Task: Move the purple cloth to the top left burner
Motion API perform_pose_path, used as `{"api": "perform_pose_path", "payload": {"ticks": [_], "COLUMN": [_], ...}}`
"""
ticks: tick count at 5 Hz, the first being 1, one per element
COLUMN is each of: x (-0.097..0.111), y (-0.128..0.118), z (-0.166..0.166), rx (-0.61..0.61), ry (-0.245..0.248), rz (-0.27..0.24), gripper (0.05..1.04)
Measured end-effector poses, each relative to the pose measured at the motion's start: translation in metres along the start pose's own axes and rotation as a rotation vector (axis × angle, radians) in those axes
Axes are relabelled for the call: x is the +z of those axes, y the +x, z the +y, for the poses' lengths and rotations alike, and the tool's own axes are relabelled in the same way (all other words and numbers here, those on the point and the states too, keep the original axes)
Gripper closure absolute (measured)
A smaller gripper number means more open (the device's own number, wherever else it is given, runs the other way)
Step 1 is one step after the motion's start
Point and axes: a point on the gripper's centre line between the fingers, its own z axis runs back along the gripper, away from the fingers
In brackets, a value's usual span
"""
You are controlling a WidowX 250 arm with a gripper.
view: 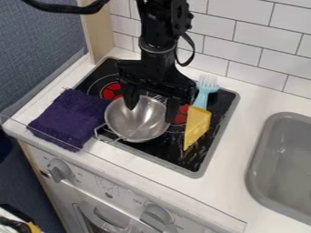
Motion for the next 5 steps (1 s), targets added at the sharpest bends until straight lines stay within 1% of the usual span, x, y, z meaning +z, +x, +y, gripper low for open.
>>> {"api": "perform_pose_path", "payload": {"ticks": [1, 2, 3, 4, 5], "x": [-0.005, 0.000, 0.013, 0.015, -0.003], "y": [-0.002, -0.001, 0.001, -0.003, 0.005], "z": [0.000, 0.024, 0.042, 0.087, 0.117], "rx": [0.000, 0.084, 0.109, 0.126, 0.009], "ry": [0.000, -0.020, -0.066, -0.086, -0.082], "rz": [0.021, 0.008, -0.036, -0.055, -0.022], "gripper": [0.079, 0.079, 0.079, 0.079, 0.079]}}
